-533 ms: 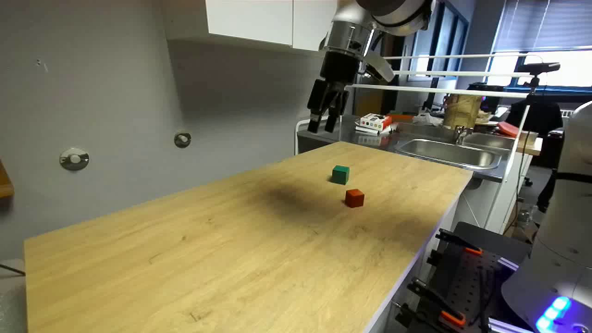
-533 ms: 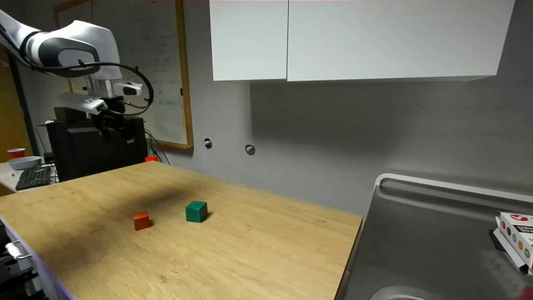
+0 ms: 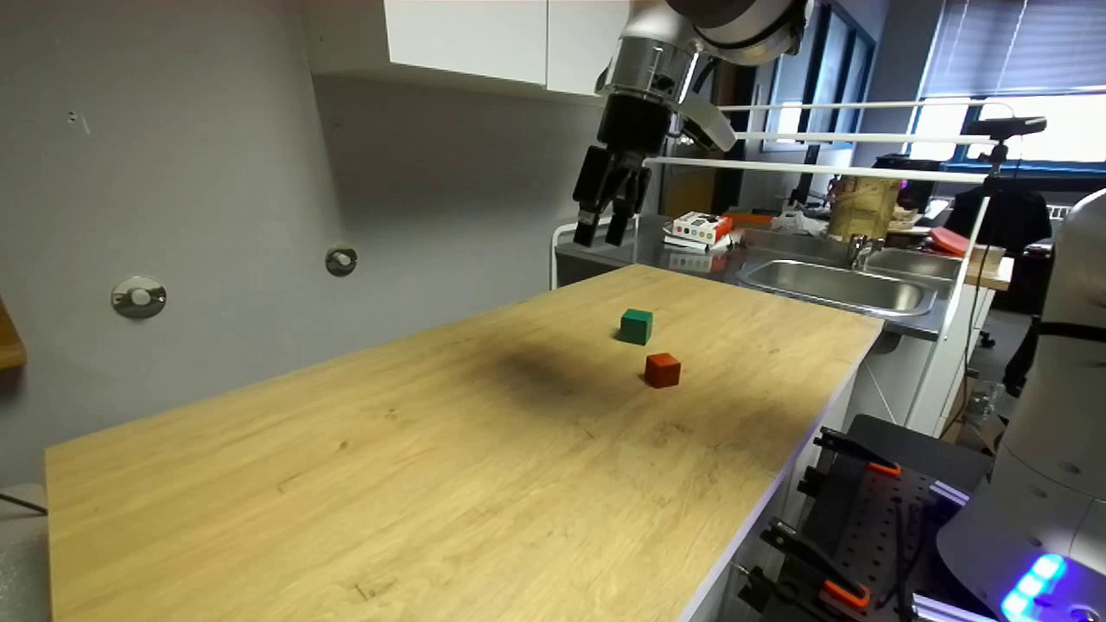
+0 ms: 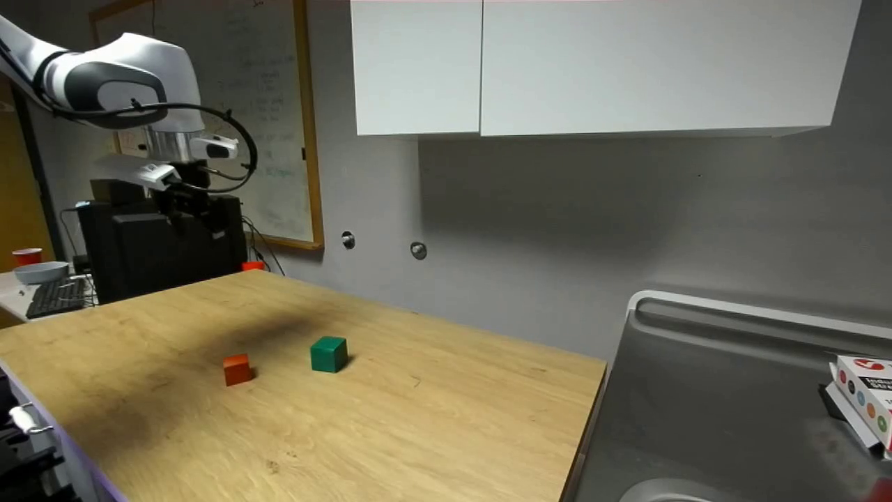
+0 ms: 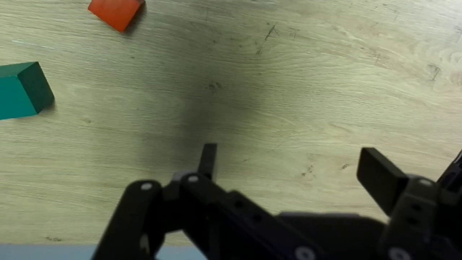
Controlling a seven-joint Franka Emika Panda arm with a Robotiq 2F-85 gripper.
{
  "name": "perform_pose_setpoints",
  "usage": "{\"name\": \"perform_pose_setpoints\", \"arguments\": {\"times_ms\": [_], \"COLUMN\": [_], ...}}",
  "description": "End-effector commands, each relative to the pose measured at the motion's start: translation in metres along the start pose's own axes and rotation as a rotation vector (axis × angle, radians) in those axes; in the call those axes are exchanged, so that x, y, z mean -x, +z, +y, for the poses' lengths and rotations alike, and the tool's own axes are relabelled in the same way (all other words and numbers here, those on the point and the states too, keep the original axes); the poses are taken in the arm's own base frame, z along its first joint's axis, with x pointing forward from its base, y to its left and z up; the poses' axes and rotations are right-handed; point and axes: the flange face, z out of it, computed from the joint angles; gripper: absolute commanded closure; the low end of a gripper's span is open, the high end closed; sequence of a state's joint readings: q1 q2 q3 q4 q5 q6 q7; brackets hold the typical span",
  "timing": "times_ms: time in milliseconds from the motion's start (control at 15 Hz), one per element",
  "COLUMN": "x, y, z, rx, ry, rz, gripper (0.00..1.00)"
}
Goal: Place the orange block on the green one
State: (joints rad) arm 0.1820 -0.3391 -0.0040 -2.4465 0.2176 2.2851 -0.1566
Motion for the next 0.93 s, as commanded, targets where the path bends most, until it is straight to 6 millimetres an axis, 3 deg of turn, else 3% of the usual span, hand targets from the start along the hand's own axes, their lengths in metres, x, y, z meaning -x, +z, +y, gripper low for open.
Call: {"name": "perform_pose_setpoints", "arguments": {"times_ms": [0,133,267,600,867], "x": [0.0,-0.003,-0.006,0.004,0.017], "y": [0.0,0.003,0.013,0.054,0.09], "z": [0.0,0.007,0.026,0.096,0.14], "rx": [0.0,0.016,0.004,-0.045,-0.115], "ry": [0.0,0.025,0.087,0.314,0.521], "rz": [-0.001,0.005,-0.001,-0.05,-0.113], "gripper": [0.0,0.0,0.0,0.0,0.0]}}
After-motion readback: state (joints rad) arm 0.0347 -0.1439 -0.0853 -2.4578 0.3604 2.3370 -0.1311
